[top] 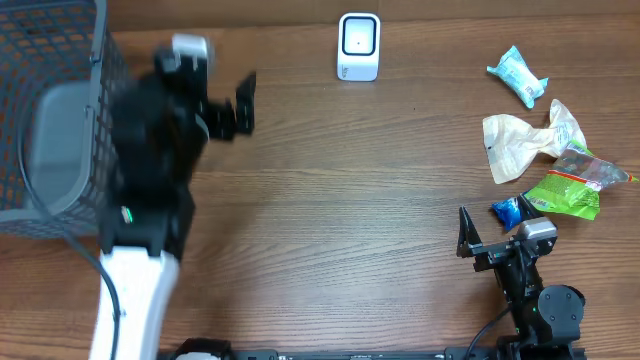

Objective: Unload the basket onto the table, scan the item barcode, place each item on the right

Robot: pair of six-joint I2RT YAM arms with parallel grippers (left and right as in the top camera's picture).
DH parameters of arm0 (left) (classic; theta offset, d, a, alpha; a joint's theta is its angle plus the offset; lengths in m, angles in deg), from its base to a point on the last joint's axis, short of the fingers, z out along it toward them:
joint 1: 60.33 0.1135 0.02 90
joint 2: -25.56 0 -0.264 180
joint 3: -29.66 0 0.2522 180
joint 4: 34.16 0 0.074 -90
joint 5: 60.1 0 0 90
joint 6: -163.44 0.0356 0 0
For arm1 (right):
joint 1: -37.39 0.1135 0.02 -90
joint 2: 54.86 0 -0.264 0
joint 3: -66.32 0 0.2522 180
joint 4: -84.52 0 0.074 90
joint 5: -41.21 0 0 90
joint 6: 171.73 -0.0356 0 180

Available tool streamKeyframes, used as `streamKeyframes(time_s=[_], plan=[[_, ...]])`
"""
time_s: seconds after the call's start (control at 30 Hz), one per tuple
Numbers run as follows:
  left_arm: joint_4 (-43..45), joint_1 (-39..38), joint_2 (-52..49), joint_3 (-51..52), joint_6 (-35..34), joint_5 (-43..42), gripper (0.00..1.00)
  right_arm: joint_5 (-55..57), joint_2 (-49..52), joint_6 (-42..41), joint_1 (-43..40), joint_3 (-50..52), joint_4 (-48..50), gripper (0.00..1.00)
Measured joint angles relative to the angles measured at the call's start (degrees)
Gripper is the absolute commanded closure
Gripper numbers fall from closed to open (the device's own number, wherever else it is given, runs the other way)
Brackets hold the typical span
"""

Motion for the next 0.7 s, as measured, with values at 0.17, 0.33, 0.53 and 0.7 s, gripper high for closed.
streamKeyframes(time_s=[0.17, 0.33, 0.53, 0.7], plan=[[9.99, 1.4, 14.82, 22.32, 2.62, 0.11, 0.0, 0.02, -0.02, 0.0, 0.0, 0.09, 0.0, 0.0], [15.08, 1.44, 31.19, 36.83, 4.46, 2.03, 0.0, 0.02, -0.02, 0.0, 0.0, 0.09, 0.0, 0.0], [15.52, 1.44, 46.66, 49.33, 5.25, 5.7, 0.0, 0.0, -0.02, -0.02, 0.0, 0.09, 0.04, 0.0], [15.5, 1.42, 55.98, 57.44, 7.74, 6.82, 0.0, 0.02, -0.07, -0.02, 0.0, 0.09, -0.02, 0.0]])
